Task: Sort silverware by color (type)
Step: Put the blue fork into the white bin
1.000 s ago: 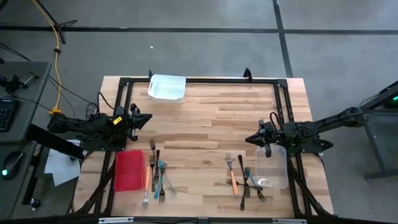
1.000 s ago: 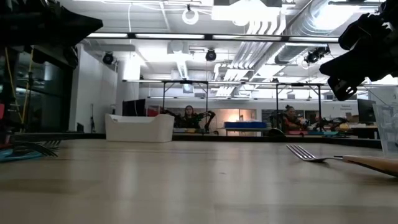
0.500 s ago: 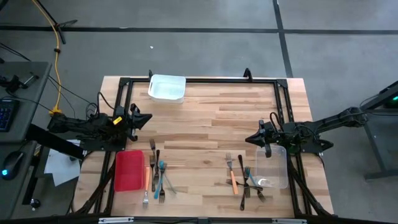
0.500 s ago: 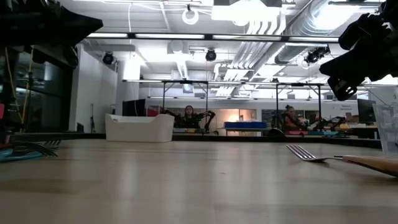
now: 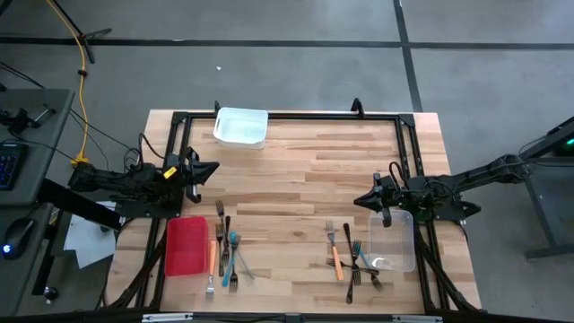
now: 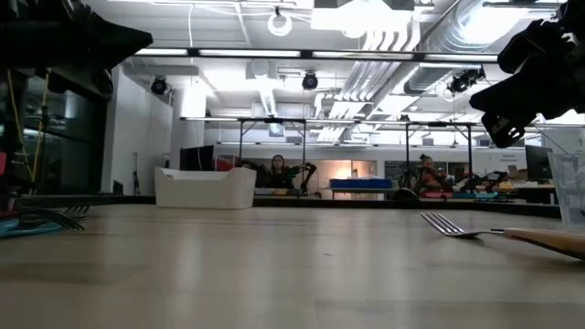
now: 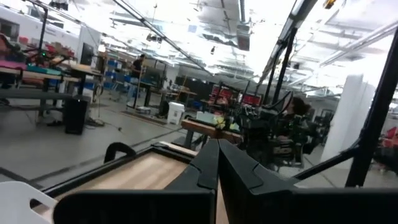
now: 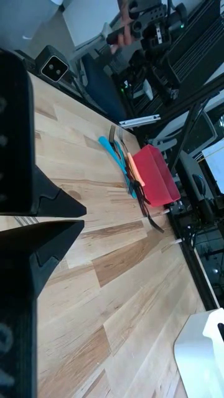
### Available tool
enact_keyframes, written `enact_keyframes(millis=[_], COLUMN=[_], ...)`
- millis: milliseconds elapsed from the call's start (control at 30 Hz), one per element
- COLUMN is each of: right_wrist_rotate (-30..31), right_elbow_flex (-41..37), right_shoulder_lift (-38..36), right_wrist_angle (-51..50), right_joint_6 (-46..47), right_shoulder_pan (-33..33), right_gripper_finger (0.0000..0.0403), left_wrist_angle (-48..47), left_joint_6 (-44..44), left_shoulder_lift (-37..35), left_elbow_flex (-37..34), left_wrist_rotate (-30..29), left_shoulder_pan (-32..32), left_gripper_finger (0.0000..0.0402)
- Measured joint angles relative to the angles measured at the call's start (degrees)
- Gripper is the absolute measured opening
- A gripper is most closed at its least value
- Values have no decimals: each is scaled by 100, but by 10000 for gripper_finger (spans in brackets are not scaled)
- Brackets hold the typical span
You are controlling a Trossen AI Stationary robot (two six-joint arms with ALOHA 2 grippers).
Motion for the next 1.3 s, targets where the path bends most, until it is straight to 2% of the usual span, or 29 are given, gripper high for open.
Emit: enact_keyframes(millis=[167, 267, 367, 433, 600, 767, 1033, 1167, 1300], right_wrist_rotate=[-1, 0, -1, 1, 0, 0, 2, 1, 1], right_elbow_flex=[0, 0, 0, 0, 0, 0, 0, 0, 0], right_shoulder_lift=[-1, 0, 0, 0, 1, -1, -1, -1, -1], right_wrist_angle=[-1, 2, 1, 2, 1, 1, 0, 0, -1], right_joint_6=[0, 0, 0, 0, -2, 0, 0, 0, 0], right_shoulder_pan=[-1, 0, 1, -1, -1, 0, -1, 1, -1], right_gripper_finger=[5, 5, 5, 5, 5, 5, 5, 5, 5], left_wrist_angle=[298, 892, 1076, 831, -934, -2978, -5662, -6670, -6933], left_joint_6=[-543, -814, -891, -812, -637, -446, 262, 670, 1228], left_shoulder_lift=[0, 146, 477, 875, 2131, 3306, 5112, 6051, 6917], left_elbow_flex=[0, 45, 383, 774, 2187, 3840, 6187, 6796, 6874], left_wrist_rotate=[62, -325, -161, -21, 72, 894, 1965, 2588, 2926], left_shoulder_pan=[-1, 76, 125, 125, 123, 59, -344, -746, -1347], left_gripper_finger=[0, 0, 0, 0, 17, 56, 137, 161, 166])
